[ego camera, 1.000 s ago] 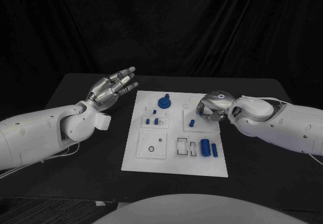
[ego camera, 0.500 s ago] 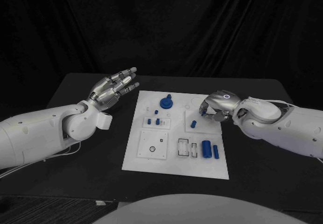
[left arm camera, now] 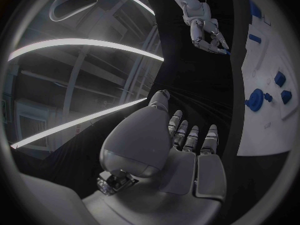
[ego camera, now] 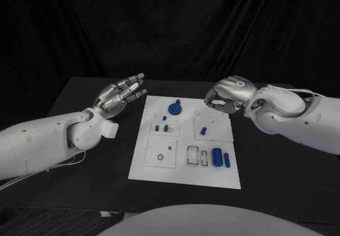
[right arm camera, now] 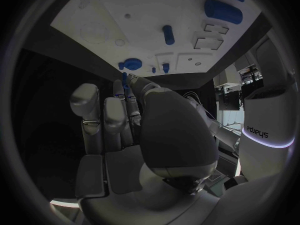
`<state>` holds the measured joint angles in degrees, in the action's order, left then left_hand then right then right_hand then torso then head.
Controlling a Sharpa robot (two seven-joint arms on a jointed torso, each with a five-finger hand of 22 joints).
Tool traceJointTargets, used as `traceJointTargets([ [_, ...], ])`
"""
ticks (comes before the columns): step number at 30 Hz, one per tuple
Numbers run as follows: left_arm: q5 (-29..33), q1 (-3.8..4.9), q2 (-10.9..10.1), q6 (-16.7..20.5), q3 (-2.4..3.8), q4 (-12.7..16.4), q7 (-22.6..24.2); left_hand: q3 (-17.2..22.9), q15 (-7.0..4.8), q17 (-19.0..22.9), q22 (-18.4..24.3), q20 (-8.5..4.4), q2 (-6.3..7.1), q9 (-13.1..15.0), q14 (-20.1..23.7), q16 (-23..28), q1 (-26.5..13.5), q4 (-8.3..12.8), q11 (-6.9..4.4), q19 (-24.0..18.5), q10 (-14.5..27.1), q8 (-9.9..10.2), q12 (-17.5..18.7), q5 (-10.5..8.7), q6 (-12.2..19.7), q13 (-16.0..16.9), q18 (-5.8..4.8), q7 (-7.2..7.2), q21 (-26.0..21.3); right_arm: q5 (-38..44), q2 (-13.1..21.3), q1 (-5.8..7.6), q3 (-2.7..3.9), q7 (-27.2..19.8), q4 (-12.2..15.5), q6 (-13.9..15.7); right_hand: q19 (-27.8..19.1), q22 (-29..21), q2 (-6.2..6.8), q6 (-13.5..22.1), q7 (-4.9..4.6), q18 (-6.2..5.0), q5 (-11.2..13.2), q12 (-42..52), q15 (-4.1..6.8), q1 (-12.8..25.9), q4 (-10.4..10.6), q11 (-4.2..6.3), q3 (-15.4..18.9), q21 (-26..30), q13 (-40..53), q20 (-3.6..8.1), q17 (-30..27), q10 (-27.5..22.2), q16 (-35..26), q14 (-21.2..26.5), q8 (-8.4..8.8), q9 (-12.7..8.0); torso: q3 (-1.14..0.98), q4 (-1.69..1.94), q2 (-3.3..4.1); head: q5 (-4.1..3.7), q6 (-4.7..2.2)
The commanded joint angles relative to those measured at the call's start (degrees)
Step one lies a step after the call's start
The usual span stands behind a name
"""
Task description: Assemble the parts on the task board
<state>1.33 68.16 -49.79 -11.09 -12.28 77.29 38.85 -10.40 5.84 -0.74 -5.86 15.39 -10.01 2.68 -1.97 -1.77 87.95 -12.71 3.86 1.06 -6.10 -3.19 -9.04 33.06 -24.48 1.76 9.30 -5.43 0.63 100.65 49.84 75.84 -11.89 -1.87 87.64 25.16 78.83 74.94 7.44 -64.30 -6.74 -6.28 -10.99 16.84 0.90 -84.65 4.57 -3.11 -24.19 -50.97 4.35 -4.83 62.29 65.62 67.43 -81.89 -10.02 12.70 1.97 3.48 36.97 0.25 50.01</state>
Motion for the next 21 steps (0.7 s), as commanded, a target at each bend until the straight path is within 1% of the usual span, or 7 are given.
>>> traceJointTargets([
  [1,0.3,-0.31,0.2,-1.1,0.05,0.0,1.3,0.2,0.35,-0.1,0.0,0.4,-0.23,0.1,0.1,-0.3,0.5,0.2,0.4,0.1,0.1,-0.3,-0.2,0.26,0.0,0.1,1.02,-0.38,0.3,0.0,-0.6,0.3,0.0,1.4,1.9,-2.7,0.1,6.1,-0.41,-0.2,0.06,-0.45,0.2,-0.3,0.32,-0.2,-0.3,-0.08,0.2,0.0,0.1,0.11,-0.1,0.4,-0.4,0.1,-0.09,0.0,-0.04,0.02,0.04,0.14,-0.01],
  [5,0.3,-0.51,0.1,-1.2,0.05,0.0,1.3,0.3,0.38,-0.1,0.0,0.43,-0.28,0.1,0.1,-0.4,0.6,0.3,0.45,0.2,0.2,-0.3,-0.2,0.25,0.1,0.1,1.02,-0.42,0.3,-0.1,-2.0,0.01,0.0,1.6,3.2,-5.6,0.1,6.1,-0.38,0.0,0.02,-0.45,0.2,-0.5,0.32,-0.4,-0.4,-0.1,0.2,0.0,0.1,0.12,-0.1,0.5,-0.4,0.1,0.05,0.0,0.03,0.08,0.01,0.32,-0.01],
  [8,0.3,-0.61,0.1,-1.2,0.05,0.0,1.2,0.3,0.39,-0.1,0.1,0.43,-0.29,0.1,0.1,-0.4,0.6,0.3,0.47,0.1,0.1,-0.3,-0.2,0.24,0.1,0.1,1.02,-0.44,0.3,-0.1,-3.5,-0.57,0.0,1.6,3.6,-7.6,0.0,6.1,-0.37,0.3,-0.09,-0.49,0.1,-0.8,0.29,-0.5,-0.6,-0.19,0.1,0.3,0.0,0.13,-0.3,0.4,-0.6,0.2,0.32,0.0,0.0,0.03,0.07,0.78,-0.01],
  [11,0.3,-0.67,0.0,-1.2,0.05,0.2,1.2,0.3,0.39,-0.1,0.1,0.43,-0.3,0.1,0.1,-0.4,0.6,0.3,0.48,0.1,0.1,-0.3,-0.2,0.23,0.0,0.1,1.02,-0.45,0.3,-0.1,-5.0,-1.22,0.0,1.5,3.7,-8.5,-0.1,6.0,-0.42,0.7,-0.24,-0.55,0.0,-1.1,0.21,-0.8,-0.9,-0.3,-0.1,0.8,-0.1,0.1,-0.6,0.3,-0.8,0.2,0.67,-0.1,-0.04,0.05,0.13,1.09,-0.01],
  [13,0.3,-0.69,-0.1,-1.2,0.05,0.3,1.2,0.3,0.39,-0.1,0.1,0.43,-0.3,0.1,0.1,-0.4,0.6,0.3,0.48,0.1,0.1,-0.3,-0.2,0.23,0.0,0.1,1.02,-0.45,0.3,-0.1,-5.9,-1.74,0.0,1.4,3.7,-8.9,-0.2,5.9,-0.44,0.8,-0.29,-0.56,-0.1,-1.2,0.19,-0.9,-1.0,-0.34,-0.1,0.9,-0.1,0.09,-0.6,0.3,-0.9,0.3,0.77,-0.1,-0.06,0.08,0.18,1.24,-0.01],
  [18,0.3,-0.73,-0.3,-1.2,0.05,0.5,1.2,0.4,0.38,-0.1,0.1,0.41,-0.35,0.1,0.1,-0.4,0.7,0.4,0.55,0.1,0.1,-0.3,-0.3,0.22,0.0,0.1,1.02,-0.51,0.3,-0.1,-8.6,-3.13,0.0,1.1,3.5,-8.5,-0.2,5.9,-0.37,1.0,-0.36,-0.58,-0.2,-1.3,0.15,-1.0,-1.2,-0.4,-0.2,1.1,-0.1,0.08,-0.5,0.3,-0.7,0.3,0.94,-0.2,-0.1,0.06,0.19,2.17,-0.01],
  [21,0.3,-0.76,-0.4,-1.2,0.05,0.5,1.2,0.4,0.38,-0.1,0.1,0.41,-0.35,0.1,0.1,-0.4,0.7,0.4,0.55,0.1,0.1,-0.3,-0.3,0.22,0.0,0.1,1.02,-0.51,0.3,-0.1,-10.4,-3.99,0.0,1.0,3.2,-9.1,-0.2,5.9,-0.35,1.2,-0.41,-0.59,-0.4,-1.5,0.13,-1.1,-1.3,-0.44,-0.2,1.1,-0.2,0.06,-0.6,0.3,-0.8,0.2,1.08,-0.2,-0.08,0.1,0.16,2.76,-0.01],
])
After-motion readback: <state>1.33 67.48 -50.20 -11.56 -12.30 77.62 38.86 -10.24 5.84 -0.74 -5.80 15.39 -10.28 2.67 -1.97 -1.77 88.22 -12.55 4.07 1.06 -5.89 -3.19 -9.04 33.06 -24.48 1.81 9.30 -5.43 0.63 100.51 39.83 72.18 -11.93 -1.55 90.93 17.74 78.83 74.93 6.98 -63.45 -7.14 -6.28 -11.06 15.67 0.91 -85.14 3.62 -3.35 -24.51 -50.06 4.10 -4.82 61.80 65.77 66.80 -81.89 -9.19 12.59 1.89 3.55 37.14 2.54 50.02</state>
